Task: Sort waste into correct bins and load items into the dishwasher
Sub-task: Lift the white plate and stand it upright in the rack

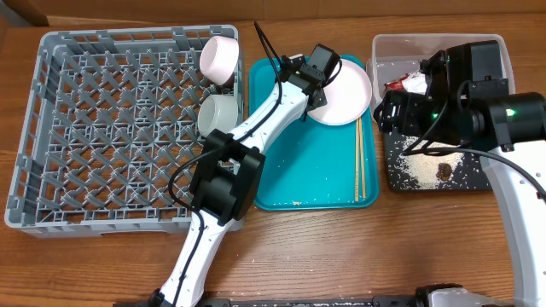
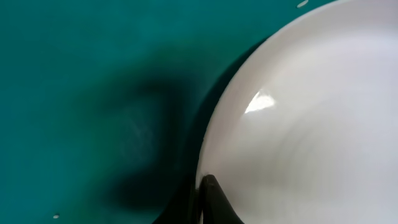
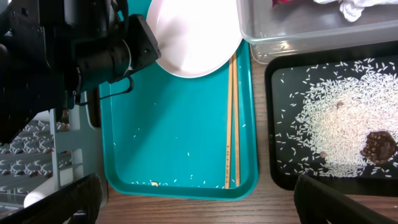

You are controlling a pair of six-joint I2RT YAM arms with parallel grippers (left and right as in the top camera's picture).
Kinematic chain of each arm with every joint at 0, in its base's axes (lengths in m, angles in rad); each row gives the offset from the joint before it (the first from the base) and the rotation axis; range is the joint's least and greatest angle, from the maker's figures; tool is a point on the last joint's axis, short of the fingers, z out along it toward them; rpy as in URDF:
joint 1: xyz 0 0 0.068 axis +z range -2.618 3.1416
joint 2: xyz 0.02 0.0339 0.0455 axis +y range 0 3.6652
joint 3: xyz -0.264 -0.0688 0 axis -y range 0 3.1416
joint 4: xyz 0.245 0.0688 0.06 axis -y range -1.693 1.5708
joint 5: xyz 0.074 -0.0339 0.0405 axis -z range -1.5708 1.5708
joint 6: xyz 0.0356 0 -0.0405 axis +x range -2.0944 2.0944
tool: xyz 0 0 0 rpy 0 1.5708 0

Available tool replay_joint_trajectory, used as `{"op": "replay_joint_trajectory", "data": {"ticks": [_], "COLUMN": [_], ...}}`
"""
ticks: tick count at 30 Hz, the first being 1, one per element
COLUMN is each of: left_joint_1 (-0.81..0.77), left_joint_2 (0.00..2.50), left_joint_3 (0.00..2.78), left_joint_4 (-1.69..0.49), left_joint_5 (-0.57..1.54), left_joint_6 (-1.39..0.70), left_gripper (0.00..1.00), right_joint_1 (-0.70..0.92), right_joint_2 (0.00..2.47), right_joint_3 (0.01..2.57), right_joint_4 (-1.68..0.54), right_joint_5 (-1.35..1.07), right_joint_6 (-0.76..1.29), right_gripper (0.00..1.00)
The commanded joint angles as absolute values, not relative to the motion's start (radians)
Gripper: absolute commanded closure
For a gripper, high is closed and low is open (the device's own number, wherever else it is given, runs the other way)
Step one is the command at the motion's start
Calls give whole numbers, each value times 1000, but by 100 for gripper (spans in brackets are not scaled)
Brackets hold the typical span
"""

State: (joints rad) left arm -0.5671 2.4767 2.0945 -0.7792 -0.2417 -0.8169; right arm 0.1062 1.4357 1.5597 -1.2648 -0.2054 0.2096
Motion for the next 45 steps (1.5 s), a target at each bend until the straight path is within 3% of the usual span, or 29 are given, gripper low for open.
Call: {"op": "replay_joint_trajectory", "data": {"ticks": [1, 14, 23, 33, 40, 45], "left_joint_1": [-557, -494, -491, -437, -287, -164], "left_joint_2": [2496, 2226, 1995, 1935, 1935, 1950], "left_joint_3": [2096, 2114, 2114, 2114, 2114, 2114], "left_joint_4": [-781, -823, -944, -1047, -1039, -1031], "left_joint_5": [-247, -303, -700, -1057, -1059, -895], "left_joint_6": [-801, -328, -122, -25, -23, 1], "left_gripper": [96, 96, 96, 96, 96, 96], "right_joint_1": [109, 109, 109, 109, 109, 109], "right_joint_2": [1436, 1436, 1436, 1436, 1436, 1436], "right_joint_3": [1572, 1572, 1572, 1572, 1572, 1572], "right_joint_4": [-1258, -1258, -1258, -1258, -1258, -1258], "right_joint_5": [-199, -199, -199, -199, -199, -199], "right_joint_6": [212, 212, 212, 212, 212, 212], "right_gripper": [0, 0, 0, 0, 0, 0]}}
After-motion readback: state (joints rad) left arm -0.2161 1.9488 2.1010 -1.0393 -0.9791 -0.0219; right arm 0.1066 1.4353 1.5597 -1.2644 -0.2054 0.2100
